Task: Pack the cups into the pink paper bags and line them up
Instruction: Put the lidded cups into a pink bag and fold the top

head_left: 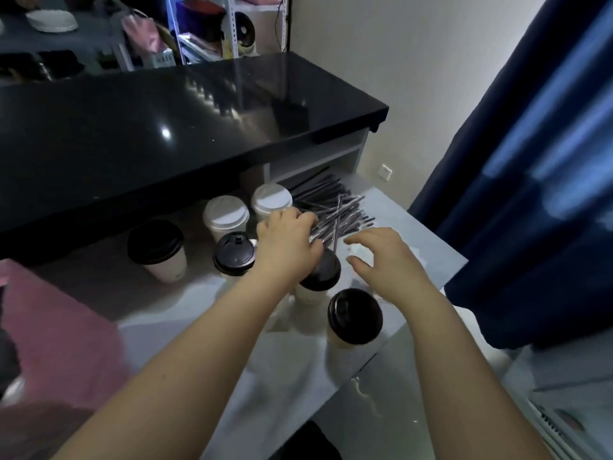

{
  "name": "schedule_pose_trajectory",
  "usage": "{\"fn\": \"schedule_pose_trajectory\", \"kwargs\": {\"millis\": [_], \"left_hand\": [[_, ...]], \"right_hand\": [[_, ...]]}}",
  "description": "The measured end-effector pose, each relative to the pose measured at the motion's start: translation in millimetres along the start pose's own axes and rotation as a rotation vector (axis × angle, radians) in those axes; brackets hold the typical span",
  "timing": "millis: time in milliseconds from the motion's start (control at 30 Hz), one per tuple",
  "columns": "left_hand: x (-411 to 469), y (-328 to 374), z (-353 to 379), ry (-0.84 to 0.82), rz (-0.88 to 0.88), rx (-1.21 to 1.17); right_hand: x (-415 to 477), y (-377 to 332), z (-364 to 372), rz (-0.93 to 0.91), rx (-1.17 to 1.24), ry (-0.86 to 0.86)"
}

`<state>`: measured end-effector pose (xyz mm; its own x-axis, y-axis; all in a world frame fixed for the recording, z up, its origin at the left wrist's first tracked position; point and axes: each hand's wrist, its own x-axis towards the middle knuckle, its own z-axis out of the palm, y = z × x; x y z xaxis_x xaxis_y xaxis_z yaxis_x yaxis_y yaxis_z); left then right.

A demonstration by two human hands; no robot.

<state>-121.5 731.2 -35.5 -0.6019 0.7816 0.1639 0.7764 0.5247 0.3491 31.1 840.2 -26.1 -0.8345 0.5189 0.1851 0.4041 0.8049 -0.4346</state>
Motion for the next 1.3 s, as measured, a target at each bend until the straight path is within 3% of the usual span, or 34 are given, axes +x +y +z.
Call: {"fn": "schedule_pose_trajectory", "kwargs": {"millis": [267, 567, 800, 1300], "left_hand": [[100, 22, 53, -0.103, -0.008, 0.215], [152, 16, 84, -0.289, 0.015, 0.363], [150, 5, 91, -0.222, -0.018, 0.327], [136, -5, 39, 0.055, -0.095, 0.252]], "right_hand": [[119, 111, 27, -0.080, -0.165, -0.273], [195, 145, 84, -0.219, -0.358, -0.497], [199, 160, 98, -0.288, -0.329, -0.300], [211, 155, 64, -0.233, -0.229, -0.175]]}}
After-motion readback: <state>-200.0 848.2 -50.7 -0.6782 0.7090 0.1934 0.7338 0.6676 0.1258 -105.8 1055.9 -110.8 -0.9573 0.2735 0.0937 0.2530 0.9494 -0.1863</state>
